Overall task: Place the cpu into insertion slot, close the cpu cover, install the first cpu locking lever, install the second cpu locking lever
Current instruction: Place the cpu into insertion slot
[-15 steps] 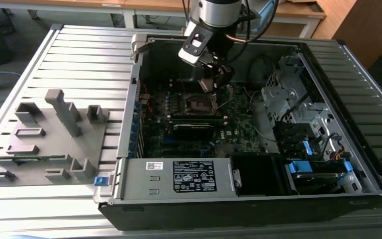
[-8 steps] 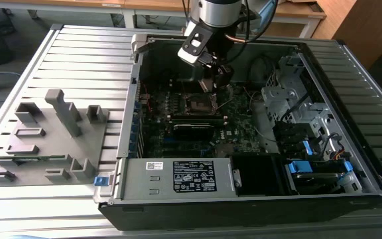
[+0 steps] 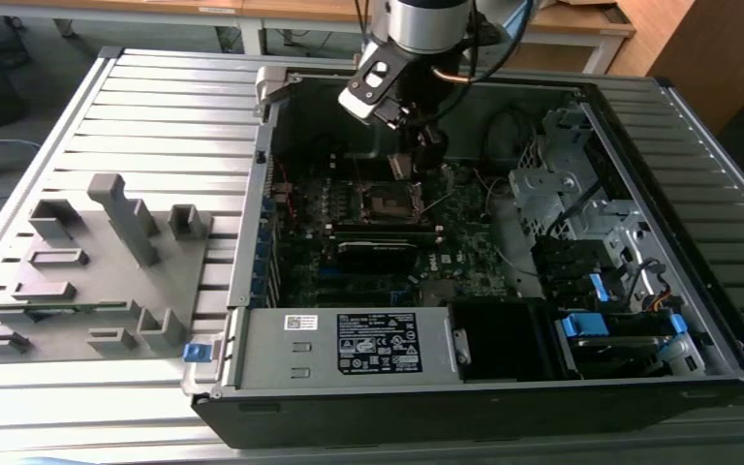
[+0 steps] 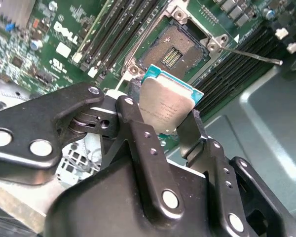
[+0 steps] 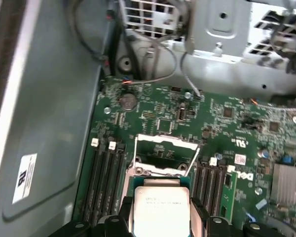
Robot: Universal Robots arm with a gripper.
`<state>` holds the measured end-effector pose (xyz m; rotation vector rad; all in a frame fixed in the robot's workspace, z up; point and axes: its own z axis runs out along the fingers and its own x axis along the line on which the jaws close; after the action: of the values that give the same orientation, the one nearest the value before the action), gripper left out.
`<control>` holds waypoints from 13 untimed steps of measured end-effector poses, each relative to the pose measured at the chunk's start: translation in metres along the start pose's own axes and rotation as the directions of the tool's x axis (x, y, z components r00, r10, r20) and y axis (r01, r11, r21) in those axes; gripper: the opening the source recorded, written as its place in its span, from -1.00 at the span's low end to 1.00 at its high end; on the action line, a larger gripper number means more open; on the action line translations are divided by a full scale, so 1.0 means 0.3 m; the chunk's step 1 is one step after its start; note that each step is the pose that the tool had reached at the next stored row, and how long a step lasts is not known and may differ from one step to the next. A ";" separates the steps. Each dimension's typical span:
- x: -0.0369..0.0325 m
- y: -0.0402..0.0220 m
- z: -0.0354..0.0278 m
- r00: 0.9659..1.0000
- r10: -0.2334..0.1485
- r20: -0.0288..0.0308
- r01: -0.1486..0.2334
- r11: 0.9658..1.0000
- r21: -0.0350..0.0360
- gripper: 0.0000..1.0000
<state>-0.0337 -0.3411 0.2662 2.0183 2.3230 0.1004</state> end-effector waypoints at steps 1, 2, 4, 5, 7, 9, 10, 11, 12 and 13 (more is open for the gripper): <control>0.000 0.000 0.000 1.000 0.018 0.002 -0.018 1.000 0.000 0.07; 0.000 0.000 0.000 1.000 0.031 0.003 -0.031 1.000 0.000 0.07; 0.000 0.000 0.000 0.999 0.033 0.003 -0.033 0.999 0.000 0.07; 0.000 0.000 0.000 0.999 0.033 0.003 -0.033 0.999 0.000 0.07; 0.000 0.000 0.001 0.999 0.033 0.003 -0.033 0.999 0.002 0.07; 0.000 0.001 0.002 0.999 0.033 0.000 -0.033 0.999 0.031 0.07; 0.000 0.001 0.002 0.999 0.033 -0.002 -0.033 0.998 0.047 0.07; 0.000 0.001 0.002 0.999 0.033 -0.002 -0.033 0.998 0.049 0.07; 0.000 0.001 0.002 0.999 0.033 -0.002 -0.033 0.998 0.050 0.07; 0.000 0.001 0.002 0.999 0.033 -0.002 -0.033 0.998 0.050 0.07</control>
<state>-0.0333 -0.3411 0.2656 2.0815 2.3169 0.0476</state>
